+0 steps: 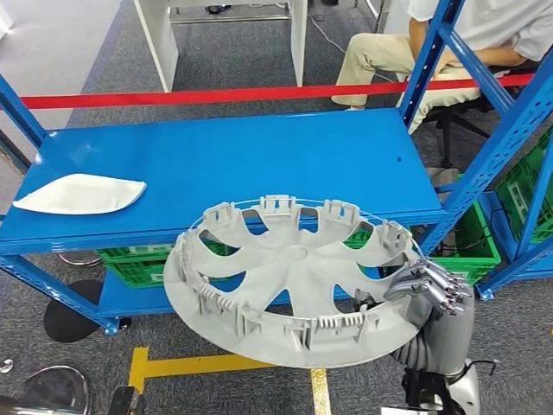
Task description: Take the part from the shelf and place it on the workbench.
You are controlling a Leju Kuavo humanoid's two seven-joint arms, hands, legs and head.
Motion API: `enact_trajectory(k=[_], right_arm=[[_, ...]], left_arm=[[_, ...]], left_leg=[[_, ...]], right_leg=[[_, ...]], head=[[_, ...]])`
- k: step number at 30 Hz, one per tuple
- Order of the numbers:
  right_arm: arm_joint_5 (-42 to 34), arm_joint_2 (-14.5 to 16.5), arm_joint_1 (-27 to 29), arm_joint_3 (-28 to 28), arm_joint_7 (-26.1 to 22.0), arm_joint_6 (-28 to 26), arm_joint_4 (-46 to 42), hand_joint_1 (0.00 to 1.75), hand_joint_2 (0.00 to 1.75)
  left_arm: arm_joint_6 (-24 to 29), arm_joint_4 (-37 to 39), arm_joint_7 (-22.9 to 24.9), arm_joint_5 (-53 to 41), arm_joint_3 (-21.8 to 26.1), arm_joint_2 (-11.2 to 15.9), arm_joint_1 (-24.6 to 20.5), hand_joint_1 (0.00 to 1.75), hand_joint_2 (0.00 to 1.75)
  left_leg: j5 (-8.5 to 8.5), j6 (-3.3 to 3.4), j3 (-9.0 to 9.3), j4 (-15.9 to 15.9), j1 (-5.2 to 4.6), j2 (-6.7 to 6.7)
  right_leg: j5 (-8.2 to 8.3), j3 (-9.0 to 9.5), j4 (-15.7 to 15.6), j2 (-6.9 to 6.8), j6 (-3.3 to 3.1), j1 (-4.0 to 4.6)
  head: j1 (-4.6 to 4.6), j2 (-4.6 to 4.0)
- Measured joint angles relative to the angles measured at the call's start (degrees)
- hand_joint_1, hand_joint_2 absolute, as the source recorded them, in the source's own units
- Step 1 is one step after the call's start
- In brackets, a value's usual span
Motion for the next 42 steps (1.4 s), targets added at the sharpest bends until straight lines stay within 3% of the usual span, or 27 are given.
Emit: enact_trajectory(k=[2, 3, 6, 7, 8, 9, 11, 13, 16, 17, 19, 21, 22, 23, 24, 25, 27, 29, 30, 31, 33, 35, 37, 38, 39, 40, 42], right_arm=[[-0.64, -0.07, 0.42, -0.35, -0.39, 0.0, -0.84, 1.75, 1.75], [-0.85, -0.09, 0.57, -0.57, -0.49, 0.0, -1.19, 1.75, 1.75], [-1.15, -0.16, 0.86, -1.0, -0.58, 0.0, -1.87, 1.75, 1.75], [-1.22, -0.17, 0.97, -1.07, -0.59, 0.0, -1.96, 1.75, 1.75], [-1.27, -0.18, 1.09, -1.11, -0.6, 0.0, -2.0, 1.75, 1.75], [-1.3, -0.19, 1.22, -1.14, -0.61, 0.0, -2.04, 1.75, 1.75], [-1.33, -0.21, 1.44, -1.18, -0.61, 0.0, -2.19, 1.75, 1.75], [-1.34, -0.23, 1.53, -1.22, -0.63, 0.0, -2.48, 1.75, 1.75], [-1.37, -0.31, 1.57, -1.26, -0.69, 0.0, -2.82, 1.75, 1.75], [-1.39, -0.38, 1.63, -1.28, -0.71, 0.0, -2.91, 1.75, 1.75], [-1.52, -0.55, 1.74, -1.39, -0.74, 0.0, -2.98, 1.75, 1.75], [-1.75, -0.68, 1.83, -1.6, -0.8, 0.0, -2.99, 1.75, 1.75], [-1.87, -0.73, 1.89, -1.74, -0.85, 0.0, -2.98, 1.75, 1.75], [-1.96, -0.77, 1.98, -1.9, -0.91, 0.0, -2.98, 1.75, 1.75], [-2.03, -0.79, 2.05, -2.06, -0.96, 0.0, -2.98, 1.75, 1.75], [-2.12, -0.81, 2.1, -2.2, -1.01, 0.0, -2.98, 1.75, 1.75], [-2.34, -0.87, 2.07, -2.38, -1.12, 0.0, -3.0, 1.75, 1.75], [-2.55, -0.92, 2.03, -2.44, -1.23, 0.0, -3.11, 1.75, 1.75], [-2.59, -0.93, 2.03, -2.48, -1.27, 0.0, -3.17, 1.75, 1.75], [-2.62, -0.94, 2.07, -2.51, -1.31, 0.0, -3.22, 1.75, 1.75], [-2.63, -0.95, 2.09, -2.56, -1.33, 0.01, -3.27, 1.75, 1.75], [-2.69, -0.95, 2.07, -2.59, -1.33, 0.03, -3.29, 1.75, 1.75], [-2.77, -0.95, 2.09, -2.61, -1.32, 0.07, -3.3, 1.75, 1.75], [-2.79, -0.95, 2.1, -2.61, -1.3, 0.09, -3.3, 1.75, 1.75], [-2.8, -0.95, 2.11, -2.61, -1.28, 0.13, -3.3, 1.75, 1.75], [-2.81, -0.94, 2.12, -2.62, -1.26, 0.16, -3.3, 1.75, 1.75], [-2.82, -0.94, 2.16, -2.64, -1.23, 0.21, -3.3, 1.75, 1.75]], left_arm=[[0.16, 0.0, 0.0, -0.01, 0.0, 0.07, 0.05, 0.0, 0.0], [0.21, 0.0, 0.0, -0.01, 0.0, 0.07, 0.04, 0.0, 0.0], [0.27, 0.0, 0.0, -0.06, -0.02, -0.03, 0.01, 0.0, 0.0], [0.27, 0.0, 0.0, -0.08, -0.03, -0.06, 0.02, 0.0, 0.0], [0.27, 0.0, 0.0, -0.1, -0.03, -0.08, 0.03, 0.0, 0.0], [0.27, 0.0, 0.0, -0.11, -0.02, -0.09, 0.02, 0.0, 0.0], [0.27, 0.0, 0.0, -0.11, -0.02, -0.1, -0.06, 0.0, 0.0], [0.27, 0.0, 0.0, -0.15, -0.03, -0.12, -0.2, 0.0, 0.0], [0.27, 0.01, 0.0, -0.17, -0.04, -0.2, -0.19, 0.0, 0.0], [0.27, 0.01, 0.01, -0.17, -0.04, -0.26, -0.19, 0.0, 0.0], [0.28, 0.02, 0.02, -0.17, -0.03, -0.32, -0.24, 0.0, 0.0], [0.32, 0.02, 0.06, -0.19, -0.02, -0.29, -0.28, 0.0, 0.0], [0.33, 0.02, 0.1, -0.23, -0.02, -0.31, -0.27, 0.0, 0.0], [0.33, 0.02, 0.15, -0.3, -0.02, -0.35, -0.26, 0.0, 0.0], [0.33, 0.02, 0.21, -0.38, -0.02, -0.39, -0.26, 0.0, 0.0], [0.34, 0.02, 0.27, -0.48, -0.02, -0.44, -0.26, 0.0, 0.0], [0.36, 0.02, 0.33, -0.69, -0.02, -0.51, -0.28, 0.0, 0.0], [0.4, 0.02, 0.39, -0.84, -0.02, -0.56, -0.29, 0.0, 0.0], [0.42, 0.02, 0.44, -0.86, -0.02, -0.56, -0.28, 0.0, 0.0], [0.42, 0.02, 0.53, -0.87, -0.02, -0.53, -0.25, 0.0, 0.0], [0.44, 0.02, 0.69, -0.88, -0.02, -0.46, -0.18, 0.0, 0.0], [0.5, 0.02, 0.8, -0.92, -0.02, -0.46, -0.14, 0.0, 0.0], [0.6, 0.02, 0.86, -0.99, -0.03, -0.51, -0.15, 0.0, 0.0], [0.63, 0.02, 0.87, -1.02, -0.04, -0.52, -0.15, 0.0, 0.0], [0.66, 0.02, 0.9, -1.03, -0.04, -0.51, -0.16, 0.0, 0.0], [0.7, 0.02, 0.93, -1.03, -0.04, -0.49, -0.18, 0.0, 0.0], [0.78, 0.02, 0.96, -1.04, -0.04, -0.44, -0.28, 0.0, 0.0]], left_leg=[[-0.86, -0.64, -0.46, 0.83, 0.07, 0.06], [-2.26, -1.02, -1.08, 2.37, 0.14, 0.1], [-8.65, -2.06, -4.86, 12.82, 0.75, 0.19], [-9.71, -2.25, -5.65, 15.59, 0.93, 0.19], [-9.52, -2.35, -5.47, 16.27, 1.05, 0.19], [-8.21, -2.37, -4.18, 14.54, 1.14, 0.19], [-4.6, -2.17, 0.67, 6.15, 1.2, 0.19], [-2.81, -1.74, 4.18, -0.51, 1.05, 0.13], [-1.92, -0.84, 3.9, -1.81, 0.79, 0.11], [-1.4, -0.4, 3.51, -1.92, 0.82, 0.25], [-0.09, 0.54, 2.34, -2.2, 0.95, 0.53], [1.12, 0.99, 0.69, -2.1, 0.77, 0.63], [1.71, 1.02, -0.19, -2.02, 0.66, 0.65], [2.27, 1.04, -1.09, -1.89, 0.55, 0.67], [2.77, 1.0, -1.96, -1.69, 0.47, 0.68], [3.2, 0.92, -2.77, -1.45, 0.42, 0.68], [3.91, 0.56, -3.99, -0.8, 0.3, 0.66], [4.75, 0.03, -4.73, -0.29, 0.2, 0.63], [5.24, -0.27, -5.04, -0.17, 0.21, 0.63], [5.62, -0.6, -5.29, -0.12, 0.27, 0.63], [4.25, -1.35, -6.02, 0.91, 0.46, 0.61], [-0.73, -2.11, -7.4, 5.74, 0.75, 0.59], [-5.18, -2.66, -8.8, 13.03, 1.1, 0.59], [-5.57, -2.84, -8.86, 15.46, 1.24, 0.59], [-4.71, -2.94, -8.21, 16.2, 1.36, 0.59], [-3.1, -2.96, -6.68, 14.95, 1.46, 0.59], [-1.0, -2.76, -1.63, 8.04, 1.53, 0.58]], right_leg=[[0.1, -0.23, -0.39, -0.15, -0.65, -0.22], [0.29, -0.42, -0.57, -0.28, -1.04, -0.35], [1.06, -1.43, -0.63, -0.63, -1.83, -0.31], [1.34, -1.79, -0.62, -0.69, -1.86, -0.26], [1.64, -2.12, -0.62, -0.73, -1.81, -0.23], [1.95, -2.43, -0.61, -0.74, -1.72, -0.22], [2.59, -2.95, -0.61, -0.72, -1.36, -0.2], [3.35, -3.33, -0.67, -0.71, -0.73, -0.1], [4.52, -3.74, -0.95, -0.7, 0.42, -0.24], [4.07, -4.11, -0.7, -0.66, 0.71, -0.33], [0.17, -5.55, 2.48, -0.57, 1.0, -0.39], [-5.42, -7.34, 9.45, -0.55, 1.13, -0.35], [-6.87, -7.76, 12.75, -0.55, 1.18, -0.34], [-6.98, -7.53, 14.76, -0.55, 1.2, -0.33], [-5.9, -6.44, 14.93, -0.55, 1.17, -0.31], [-4.19, -4.4, 13.1, -0.55, 1.06, -0.29], [-2.33, 1.55, 5.45, -0.54, 0.67, -0.15], [-3.27, 6.03, -1.34, -0.53, 0.41, 0.07], [-3.79, 6.84, -2.86, -0.51, 0.32, 0.23], [-3.76, 6.53, -3.34, -0.55, 0.13, 0.21], [-2.88, 5.59, -3.43, -0.74, -0.66, 0.08], [-1.76, 4.48, -3.32, -1.0, -1.46, -0.05], [-0.71, 2.82, -2.84, -1.12, -1.74, 0.01], [-0.23, 1.88, -2.51, -1.16, -1.71, 0.03], [0.2, 0.92, -2.12, -1.18, -1.63, 0.03], [0.59, -0.02, -1.72, -1.18, -1.5, 0.02], [1.3, -1.59, -0.98, -1.16, -1.05, 0.1]], head=[[-0.09, 0.0], [-0.2, 0.0], [-0.44, 0.0], [-0.43, 0.0], [-0.44, 0.0], [-0.45, 0.0], [-0.46, 0.0], [-0.4, 0.0], [-0.44, 0.0], [-0.44, 0.0], [-0.31, 0.0], [-0.15, 0.0], [-0.14, 0.0], [-0.11, 0.0], [-0.1, 0.0], [-0.1, 0.0], [-0.1, 0.0], [-0.16, 0.0], [-0.18, 0.0], [-0.17, 0.0], [-0.23, 0.0], [-0.4, 0.0], [-0.47, 0.0], [-0.47, 0.0], [-0.47, 0.0], [-0.48, 0.0], [-0.5, 0.0]])
